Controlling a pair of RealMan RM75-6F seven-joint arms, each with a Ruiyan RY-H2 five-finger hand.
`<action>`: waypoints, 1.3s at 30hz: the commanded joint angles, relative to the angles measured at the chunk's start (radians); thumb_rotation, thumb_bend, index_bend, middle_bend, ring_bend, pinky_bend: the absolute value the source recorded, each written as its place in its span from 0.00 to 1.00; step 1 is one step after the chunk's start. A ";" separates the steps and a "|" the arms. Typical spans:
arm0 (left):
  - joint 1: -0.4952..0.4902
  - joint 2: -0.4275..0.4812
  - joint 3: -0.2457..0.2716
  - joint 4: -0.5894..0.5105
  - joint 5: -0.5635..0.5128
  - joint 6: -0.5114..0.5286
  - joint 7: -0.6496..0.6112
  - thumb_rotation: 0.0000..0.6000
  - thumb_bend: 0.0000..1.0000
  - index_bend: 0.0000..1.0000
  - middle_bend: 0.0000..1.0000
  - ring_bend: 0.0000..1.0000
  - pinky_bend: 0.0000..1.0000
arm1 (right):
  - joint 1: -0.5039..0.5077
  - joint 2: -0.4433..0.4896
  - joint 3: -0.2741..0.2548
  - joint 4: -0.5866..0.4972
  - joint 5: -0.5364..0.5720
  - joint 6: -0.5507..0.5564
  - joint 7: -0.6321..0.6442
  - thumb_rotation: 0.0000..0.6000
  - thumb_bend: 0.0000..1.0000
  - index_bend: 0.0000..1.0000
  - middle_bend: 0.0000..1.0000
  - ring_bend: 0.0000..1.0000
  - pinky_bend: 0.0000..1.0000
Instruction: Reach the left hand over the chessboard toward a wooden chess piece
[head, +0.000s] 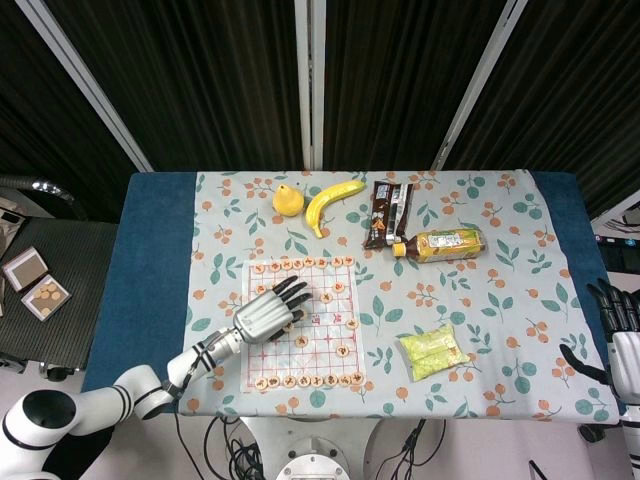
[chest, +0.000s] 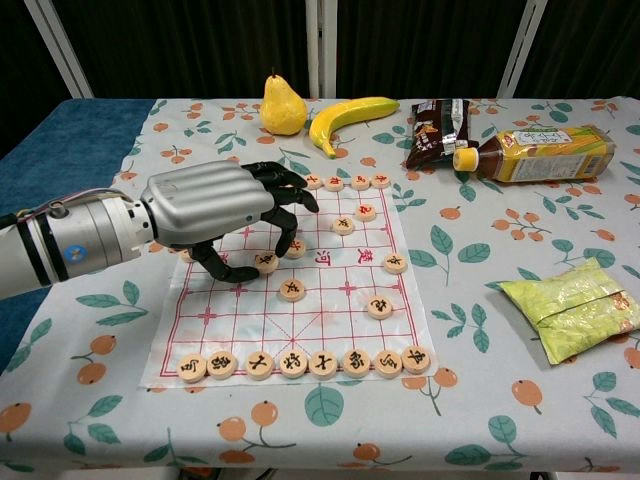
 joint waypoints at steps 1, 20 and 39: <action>-0.002 -0.003 0.000 0.003 -0.001 -0.003 0.003 1.00 0.31 0.48 0.12 0.00 0.00 | -0.001 0.001 -0.001 -0.001 -0.001 0.001 -0.001 1.00 0.15 0.00 0.00 0.00 0.00; 0.001 0.014 0.021 -0.007 0.010 0.006 0.039 1.00 0.30 0.37 0.12 0.00 0.00 | -0.005 0.002 -0.001 0.010 0.002 0.000 0.005 1.00 0.15 0.00 0.00 0.00 0.00; 0.341 0.330 0.028 -0.450 -0.179 0.343 0.354 1.00 0.27 0.16 0.11 0.00 0.00 | -0.007 -0.009 -0.006 0.023 -0.008 0.005 0.020 1.00 0.15 0.00 0.00 0.00 0.00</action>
